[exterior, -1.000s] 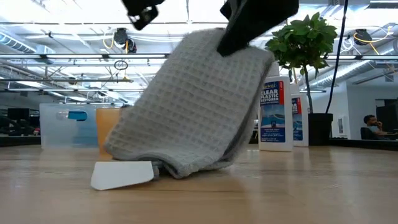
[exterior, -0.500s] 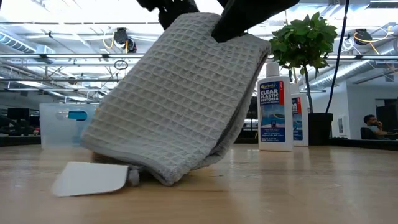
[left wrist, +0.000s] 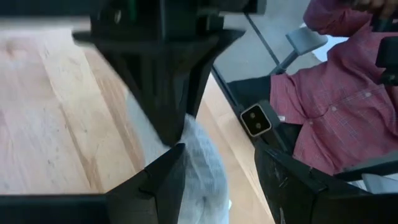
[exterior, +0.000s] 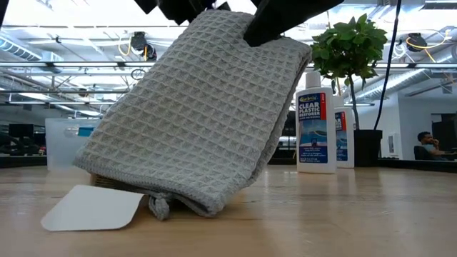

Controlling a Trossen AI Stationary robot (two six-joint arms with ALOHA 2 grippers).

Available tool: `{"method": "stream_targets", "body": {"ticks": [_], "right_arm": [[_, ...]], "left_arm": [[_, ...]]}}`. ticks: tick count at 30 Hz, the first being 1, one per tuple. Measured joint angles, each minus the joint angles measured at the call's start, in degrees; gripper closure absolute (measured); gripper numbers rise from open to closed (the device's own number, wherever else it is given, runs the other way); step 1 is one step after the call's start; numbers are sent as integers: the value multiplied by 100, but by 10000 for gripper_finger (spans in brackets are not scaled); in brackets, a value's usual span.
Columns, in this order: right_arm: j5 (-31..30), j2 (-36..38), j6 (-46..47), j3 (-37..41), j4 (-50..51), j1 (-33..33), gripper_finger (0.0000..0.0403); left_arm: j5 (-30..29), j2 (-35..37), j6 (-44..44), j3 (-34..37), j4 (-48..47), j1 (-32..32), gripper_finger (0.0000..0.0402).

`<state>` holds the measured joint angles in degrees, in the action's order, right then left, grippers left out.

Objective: Pick & Place Kitchen Items
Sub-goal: Put the gray towel into the orange bin

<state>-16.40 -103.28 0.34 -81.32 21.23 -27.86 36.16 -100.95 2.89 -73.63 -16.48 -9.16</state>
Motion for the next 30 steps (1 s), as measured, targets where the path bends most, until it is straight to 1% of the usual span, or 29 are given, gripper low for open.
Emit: {"method": "stream_targets", "body": {"ticks": [6, 12, 14, 19, 21, 26, 28, 30], "right_arm": [[-33, 0, -55, 0, 0, 0, 403], [-291, 0, -143, 0, 2, -2, 403], [-295, 0, -143, 0, -1, 0, 403], [-313, 0, 23, 0, -59, 0, 403], [-308, 0, 185, 0, -143, -2, 403], [-334, 0, 894, 9, -140, 4, 403], [-342, 0, 1224, 9, -131, 7, 403], [-309, 0, 1469, 7, -163, 3, 403]], "left_arm": [[-17, 3, 22, 0, 49, -10, 204], [-22, 3, -4, 0, 49, -110, 204], [-23, 3, -10, 0, 49, -155, 204], [-61, 3, -89, 0, 52, -287, 204], [-198, 3, -72, 0, 55, -340, 204], [-962, 66, 402, 2, 36, -366, 204], [-1008, 163, 421, 4, -35, -336, 204], [-1097, 252, 221, 4, -22, -305, 204]]}}
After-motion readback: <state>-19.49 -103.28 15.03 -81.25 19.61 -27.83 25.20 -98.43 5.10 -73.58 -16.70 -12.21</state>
